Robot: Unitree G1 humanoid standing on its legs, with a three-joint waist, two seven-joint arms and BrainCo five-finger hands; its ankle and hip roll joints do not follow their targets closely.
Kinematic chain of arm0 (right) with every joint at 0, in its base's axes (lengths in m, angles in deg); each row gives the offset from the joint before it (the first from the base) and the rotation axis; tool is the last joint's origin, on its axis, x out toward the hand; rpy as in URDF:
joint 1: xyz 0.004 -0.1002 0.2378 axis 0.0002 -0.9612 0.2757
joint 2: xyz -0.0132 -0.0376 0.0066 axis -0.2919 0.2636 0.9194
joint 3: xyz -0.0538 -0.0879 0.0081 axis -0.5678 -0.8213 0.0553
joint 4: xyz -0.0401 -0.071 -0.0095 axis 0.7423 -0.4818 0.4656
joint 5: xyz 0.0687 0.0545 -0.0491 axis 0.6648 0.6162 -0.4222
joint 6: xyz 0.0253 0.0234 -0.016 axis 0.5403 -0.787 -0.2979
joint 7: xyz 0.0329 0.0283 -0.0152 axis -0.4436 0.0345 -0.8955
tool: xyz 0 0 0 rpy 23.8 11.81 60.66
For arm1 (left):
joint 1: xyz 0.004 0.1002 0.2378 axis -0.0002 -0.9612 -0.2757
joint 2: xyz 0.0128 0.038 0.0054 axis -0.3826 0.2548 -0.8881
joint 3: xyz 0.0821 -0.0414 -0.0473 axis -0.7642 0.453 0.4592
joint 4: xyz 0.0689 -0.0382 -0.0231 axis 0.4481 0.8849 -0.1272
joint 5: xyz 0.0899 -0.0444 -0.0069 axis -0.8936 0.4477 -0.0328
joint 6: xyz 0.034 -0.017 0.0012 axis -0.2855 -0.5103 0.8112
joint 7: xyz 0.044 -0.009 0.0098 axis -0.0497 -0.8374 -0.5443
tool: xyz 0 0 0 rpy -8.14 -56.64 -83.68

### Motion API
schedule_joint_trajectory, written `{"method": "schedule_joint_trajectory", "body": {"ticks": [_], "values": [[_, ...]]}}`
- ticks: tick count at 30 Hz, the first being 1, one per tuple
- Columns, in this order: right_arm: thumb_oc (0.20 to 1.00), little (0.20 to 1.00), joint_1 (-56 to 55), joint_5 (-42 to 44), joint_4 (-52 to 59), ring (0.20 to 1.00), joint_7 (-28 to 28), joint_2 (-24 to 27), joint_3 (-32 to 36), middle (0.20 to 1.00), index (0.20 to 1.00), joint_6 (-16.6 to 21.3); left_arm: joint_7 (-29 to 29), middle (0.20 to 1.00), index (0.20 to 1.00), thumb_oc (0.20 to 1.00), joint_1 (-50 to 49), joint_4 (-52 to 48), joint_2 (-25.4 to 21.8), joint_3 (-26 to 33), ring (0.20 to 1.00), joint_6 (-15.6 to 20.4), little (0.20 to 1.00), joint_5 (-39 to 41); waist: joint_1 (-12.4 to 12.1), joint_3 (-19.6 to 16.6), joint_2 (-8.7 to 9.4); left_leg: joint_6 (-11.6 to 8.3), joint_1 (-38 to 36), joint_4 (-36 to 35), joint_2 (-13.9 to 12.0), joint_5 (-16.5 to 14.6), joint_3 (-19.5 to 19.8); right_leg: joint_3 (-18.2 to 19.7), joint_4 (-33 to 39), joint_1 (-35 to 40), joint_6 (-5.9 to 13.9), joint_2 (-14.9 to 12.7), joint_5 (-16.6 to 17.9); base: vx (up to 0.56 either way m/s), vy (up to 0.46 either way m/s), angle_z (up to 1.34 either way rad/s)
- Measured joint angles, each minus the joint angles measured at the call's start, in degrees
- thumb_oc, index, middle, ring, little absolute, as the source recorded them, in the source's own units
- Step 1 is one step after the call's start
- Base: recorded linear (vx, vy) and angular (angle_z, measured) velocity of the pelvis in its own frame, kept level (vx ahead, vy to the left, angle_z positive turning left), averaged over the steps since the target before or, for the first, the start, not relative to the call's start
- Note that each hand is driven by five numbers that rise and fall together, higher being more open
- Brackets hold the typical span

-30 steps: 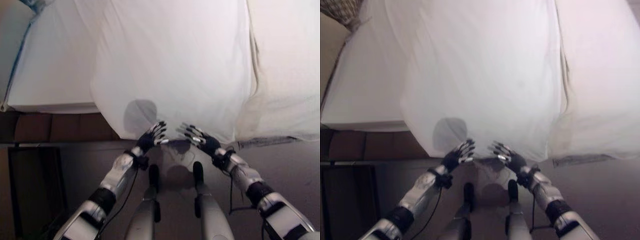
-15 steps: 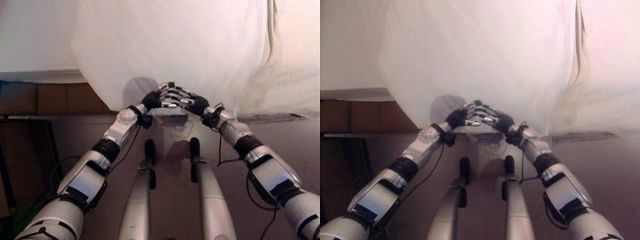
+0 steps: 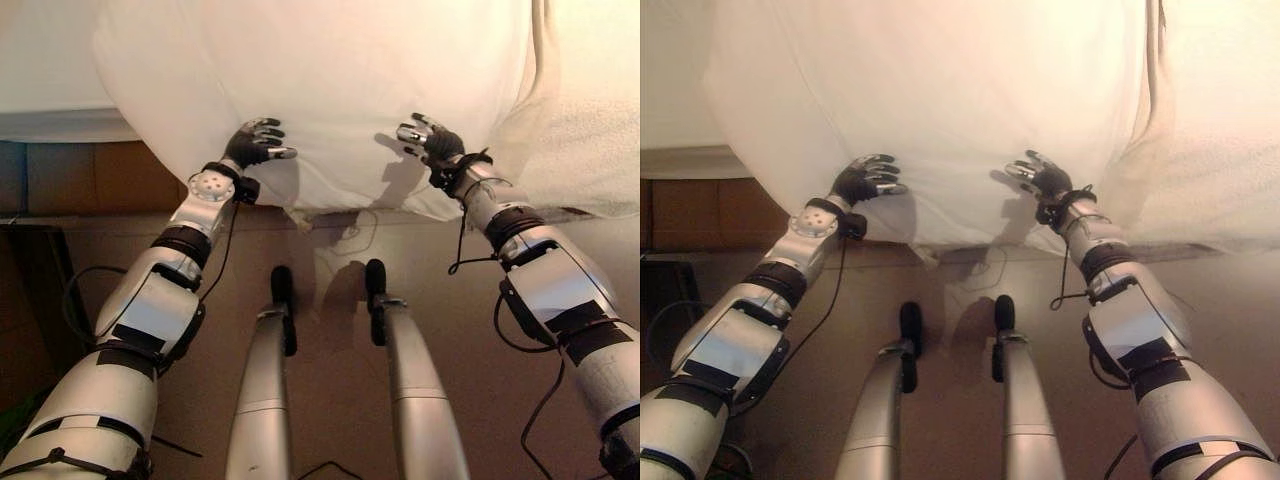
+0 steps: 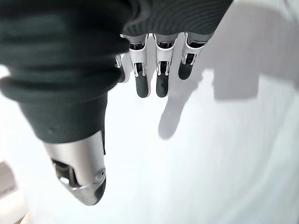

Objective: Make the bed

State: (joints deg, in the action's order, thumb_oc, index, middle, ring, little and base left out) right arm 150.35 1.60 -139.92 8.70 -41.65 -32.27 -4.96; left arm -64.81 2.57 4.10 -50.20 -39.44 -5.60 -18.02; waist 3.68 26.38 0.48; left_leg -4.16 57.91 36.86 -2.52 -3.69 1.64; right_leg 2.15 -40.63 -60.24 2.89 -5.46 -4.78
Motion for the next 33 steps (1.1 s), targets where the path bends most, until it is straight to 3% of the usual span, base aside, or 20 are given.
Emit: {"method": "schedule_joint_trajectory", "body": {"ticks": [6,10,14,19,23,24,27,30,31,33], "values": [[1.000,1.000,-0.7,-3.1,-4.9,1.000,4.9,6.4,3.2,1.000,1.000,0.0,-0.3,1.000,1.000,1.000,-0.7,0.2,-3.3,1.0,1.000,0.0,1.000,0.0,-0.1,0.0,-0.06,0.00,-1.9,-4.1,1.2,2.0,0.2,-0.6,1.8,1.2,0.04,-1.3,0.1,0.03,-0.026,0.11],[1.000,1.000,-5.1,-4.4,-5.5,1.000,7.1,9.6,7.1,1.000,1.000,0.3,-1.1,1.000,1.000,1.000,-6.2,-1.0,-5.2,5.3,1.000,0.6,1.000,0.0,-0.4,0.1,-0.11,-0.21,-6.0,-8.1,1.2,3.2,0.2,-1.2,4.3,4.7,-0.10,-1.6,0.2,0.02,-0.031,0.06],[1.000,1.000,-11.8,-5.6,-6.4,1.000,9.0,13.6,12.5,1.000,1.000,0.3,-3.6,1.000,1.000,1.000,-14.0,-0.8,-8.1,11.2,1.000,0.4,1.000,-0.2,-1.5,0.3,-0.53,-0.55,-9.2,-11.8,1.2,4.4,0.1,-1.4,6.2,7.0,-0.40,-1.6,0.4,0.01,-0.012,0.01],[1.000,1.000,-23.5,-5.6,-6.9,1.000,9.6,13.6,21.2,1.000,1.000,-0.1,-4.9,1.000,1.000,1.000,-29.5,0.9,-8.8,19.3,1.000,-0.9,1.000,-1.4,-1.7,0.5,-1.08,-0.70,-16.0,-19.4,1.0,6.8,0.3,-2.5,11.3,13.1,-0.56,-1.7,1.1,0.04,-0.013,0.04],[1.000,1.000,-35.2,-6.0,-7.2,1.000,9.7,12.8,26.6,1.000,1.000,0.0,-4.9,1.000,1.000,1.000,-41.2,3.9,-4.9,23.8,1.000,-2.2,1.000,-3.5,-2.1,0.3,-1.96,-0.63,-24.5,-27.0,0.6,8.8,0.7,-4.1,16.8,21.3,-0.37,-1.6,1.7,0.06,-0.017,0.08],[1.000,1.000,-38.3,-6.1,-7.0,1.000,9.7,11.9,28.4,1.000,1.000,0.0,-4.9,1.000,1.000,1.000,-43.4,4.4,-2.1,25.1,1.000,-2.2,1.000,-3.5,-2.8,0.2,-2.26,-0.52,-27.4,-29.1,0.5,9.3,0.8,-4.4,18.8,24.1,-0.21,-1.5,2.0,0.08,0.008,0.05],[1.000,1.000,-42.2,-6.1,-7.0,1.000,9.3,9.4,29.5,1.000,1.000,0.9,-4.0,1.000,1.000,1.000,-46.6,4.4,2.9,24.0,1.000,-2.2,1.000,-4.6,-3.1,-0.9,-3.15,-0.15,-31.1,-32.1,0.4,10.0,0.9,-4.7,22.4,28.3,0.33,-1.4,2.9,0.12,0.025,0.01],[1.000,1.000,-47.2,-7.0,-5.5,1.000,8.2,2.0,31.9,1.000,1.000,1.9,-2.2,1.000,1.000,1.000,-49.9,4.4,11.2,22.5,1.000,-2.3,1.000,-5.8,-3.0,-1.3,-3.65,0.21,-40.2,-37.0,-0.1,10.9,0.4,-5.5,29.6,38.5,0.87,-0.9,4.9,0.08,0.021,-0.03],[1.000,1.000,-51.2,-7.6,-6.0,1.000,7.1,-0.7,31.8,1.000,1.000,1.7,0.4,1.000,1.000,1.000,-52.5,4.5,14.1,18.5,1.000,-2.8,1.000,-8.0,-3.1,-6.3,-3.58,0.36,-41.5,-39.2,-0.2,10.9,0.4,-5.6,32.7,40.1,1.23,-0.8,5.4,0.09,0.032,-0.01],[1.000,1.000,-54.3,-8.6,-6.1,1.000,6.9,-2.6,31.9,1.000,1.000,2.5,1.9,1.000,1.000,1.000,-53.9,4.8,16.0,17.8,1.000,-3.4,1.000,-8.4,-2.8,-8.4,-3.51,0.64,-44.3,-41.1,-0.4,11.4,-0.4,-5.7,36.8,43.9,1.39,-0.7,7.3,0.09,0.061,-0.06]]}}
